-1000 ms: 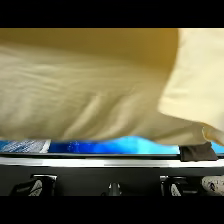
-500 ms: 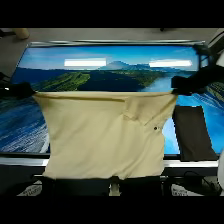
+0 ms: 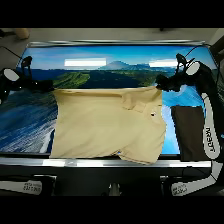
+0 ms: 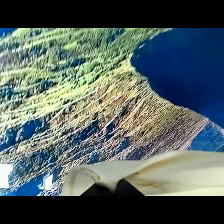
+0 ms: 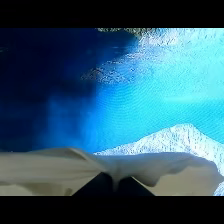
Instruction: Fold the shirts.
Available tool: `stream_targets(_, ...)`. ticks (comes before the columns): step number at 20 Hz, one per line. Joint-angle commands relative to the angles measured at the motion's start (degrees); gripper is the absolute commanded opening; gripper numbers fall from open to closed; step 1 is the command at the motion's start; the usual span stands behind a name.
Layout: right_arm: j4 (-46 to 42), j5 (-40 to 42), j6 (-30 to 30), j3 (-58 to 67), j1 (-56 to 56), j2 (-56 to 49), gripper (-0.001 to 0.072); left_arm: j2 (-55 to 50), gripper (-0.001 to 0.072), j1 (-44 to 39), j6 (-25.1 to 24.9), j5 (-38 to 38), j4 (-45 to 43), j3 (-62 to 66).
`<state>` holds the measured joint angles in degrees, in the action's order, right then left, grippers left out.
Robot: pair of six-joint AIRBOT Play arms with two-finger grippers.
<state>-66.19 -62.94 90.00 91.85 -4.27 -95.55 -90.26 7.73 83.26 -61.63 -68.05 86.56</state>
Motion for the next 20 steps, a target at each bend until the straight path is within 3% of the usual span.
stream_targets(1,-4.15,-14.64,0.44,-0.17,-0.76,1.99,0.0026,-0.33,0.0019,0.37,-0.70,-14.05,-0.17,4.09)
stream_targets(3,-7.63,-27.45,0.63,-2.40,-0.57,2.16,0.0025,-0.20,0.0019,-0.94,1.05,-24.72,-4.07,-0.02)
stream_targets(5,-7.82,-32.26,0.66,-7.98,-0.15,2.21,0.0025,0.31,0.0019,-2.32,2.58,-26.18,-6.47,-8.24)
stream_targets(8,-7.50,-25.31,4.00,-17.46,2.36,2.16,0.0026,0.24,0.0020,-3.21,4.63,-20.79,-6.29,-19.74)
stream_targets(9,-7.48,-22.71,5.79,-18.43,3.50,2.16,0.0079,0.24,0.0059,-3.08,4.59,-19.04,-5.46,-20.92)
stream_targets(10,-7.06,-21.94,6.80,-18.18,4.24,2.38,0.0331,0.35,0.0269,-2.75,4.57,-18.84,-5.29,-20.59)
stream_targets(11,-5.88,-22.86,5.66,-17.68,4.42,3.41,0.0395,0.94,0.0502,-2.19,4.26,-20.00,-5.33,-19.43)
stream_targets(13,-9.31,-27.04,3.02,-17.33,4.00,7.50,0.0435,4.02,0.0528,0.07,2.21,-23.02,-6.05,-17.27)
stream_targets(16,-14.08,-31.39,2.97,-21.68,-0.72,15.85,0.0435,13.27,0.0527,4.63,1.88,-23.32,-8.52,-22.08)
stream_targets(20,-13.51,-24.72,1.46,-38.58,-4.15,28.72,0.0434,26.93,0.0527,9.16,0.48,-19.63,-8.52,-46.60)
